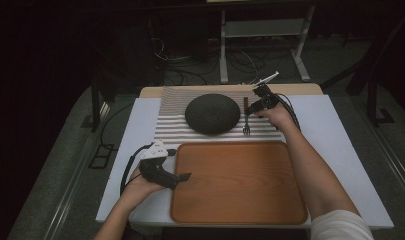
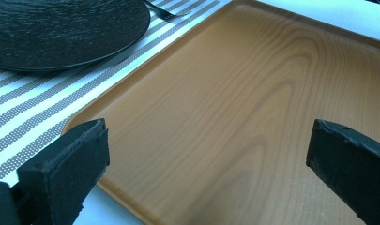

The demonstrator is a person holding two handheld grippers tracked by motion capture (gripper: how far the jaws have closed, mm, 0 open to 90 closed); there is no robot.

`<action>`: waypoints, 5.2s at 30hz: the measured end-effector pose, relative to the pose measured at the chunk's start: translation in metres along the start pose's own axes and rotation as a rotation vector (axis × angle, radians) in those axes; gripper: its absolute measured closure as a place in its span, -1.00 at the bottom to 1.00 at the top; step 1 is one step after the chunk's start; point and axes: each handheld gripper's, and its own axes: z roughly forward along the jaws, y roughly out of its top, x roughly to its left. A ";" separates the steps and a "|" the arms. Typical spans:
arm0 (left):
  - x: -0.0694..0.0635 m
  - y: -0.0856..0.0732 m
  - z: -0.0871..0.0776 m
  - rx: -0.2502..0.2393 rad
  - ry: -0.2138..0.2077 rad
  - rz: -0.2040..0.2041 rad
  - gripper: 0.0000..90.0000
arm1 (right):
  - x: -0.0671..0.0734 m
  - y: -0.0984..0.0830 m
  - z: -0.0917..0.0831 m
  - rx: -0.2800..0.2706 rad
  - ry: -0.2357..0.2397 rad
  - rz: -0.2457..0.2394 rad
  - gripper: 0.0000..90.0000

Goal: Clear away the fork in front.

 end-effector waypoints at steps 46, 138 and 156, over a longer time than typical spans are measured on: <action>-0.001 0.000 0.001 0.012 0.001 0.015 -1.00 | 0.009 0.028 0.034 0.183 -0.117 -0.001 0.64; -0.012 0.044 0.030 -0.031 -0.003 -0.008 -1.00 | 0.096 -0.165 -0.098 -0.262 0.343 -0.278 0.71; -0.027 0.092 0.082 -0.106 -0.097 -0.036 -0.76 | 0.100 -0.166 -0.099 -0.319 0.370 -0.309 0.71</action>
